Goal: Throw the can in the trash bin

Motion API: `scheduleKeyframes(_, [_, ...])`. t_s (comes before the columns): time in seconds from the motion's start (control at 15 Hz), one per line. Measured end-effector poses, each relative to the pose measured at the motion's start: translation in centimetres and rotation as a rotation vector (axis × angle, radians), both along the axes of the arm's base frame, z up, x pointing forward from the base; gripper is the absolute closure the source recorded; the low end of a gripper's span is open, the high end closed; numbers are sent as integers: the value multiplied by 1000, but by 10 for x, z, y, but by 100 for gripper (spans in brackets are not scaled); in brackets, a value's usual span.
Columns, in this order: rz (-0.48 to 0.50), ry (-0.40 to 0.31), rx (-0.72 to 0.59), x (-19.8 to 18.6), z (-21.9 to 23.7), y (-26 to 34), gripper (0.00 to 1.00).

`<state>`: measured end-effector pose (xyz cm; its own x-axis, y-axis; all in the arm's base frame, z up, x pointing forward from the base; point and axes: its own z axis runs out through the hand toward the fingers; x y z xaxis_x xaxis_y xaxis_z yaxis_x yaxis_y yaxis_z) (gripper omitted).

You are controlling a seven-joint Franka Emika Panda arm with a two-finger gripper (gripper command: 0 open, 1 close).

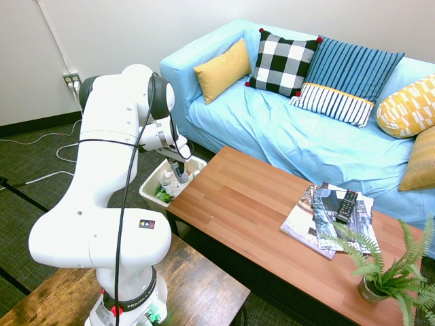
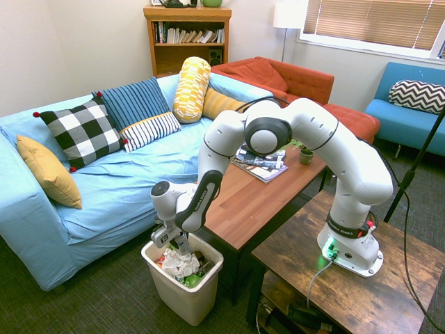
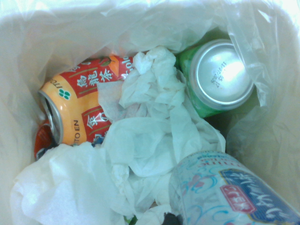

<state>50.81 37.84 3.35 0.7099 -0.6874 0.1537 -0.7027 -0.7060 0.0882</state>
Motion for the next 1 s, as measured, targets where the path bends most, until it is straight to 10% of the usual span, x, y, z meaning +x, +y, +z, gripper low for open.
scheduleKeyframes(0.67, [-8, -33, -26, 22, -9, 12, 0])
scheduleKeyframes(1.0, [-46, -100, -25, 20, 59, 15, 0])
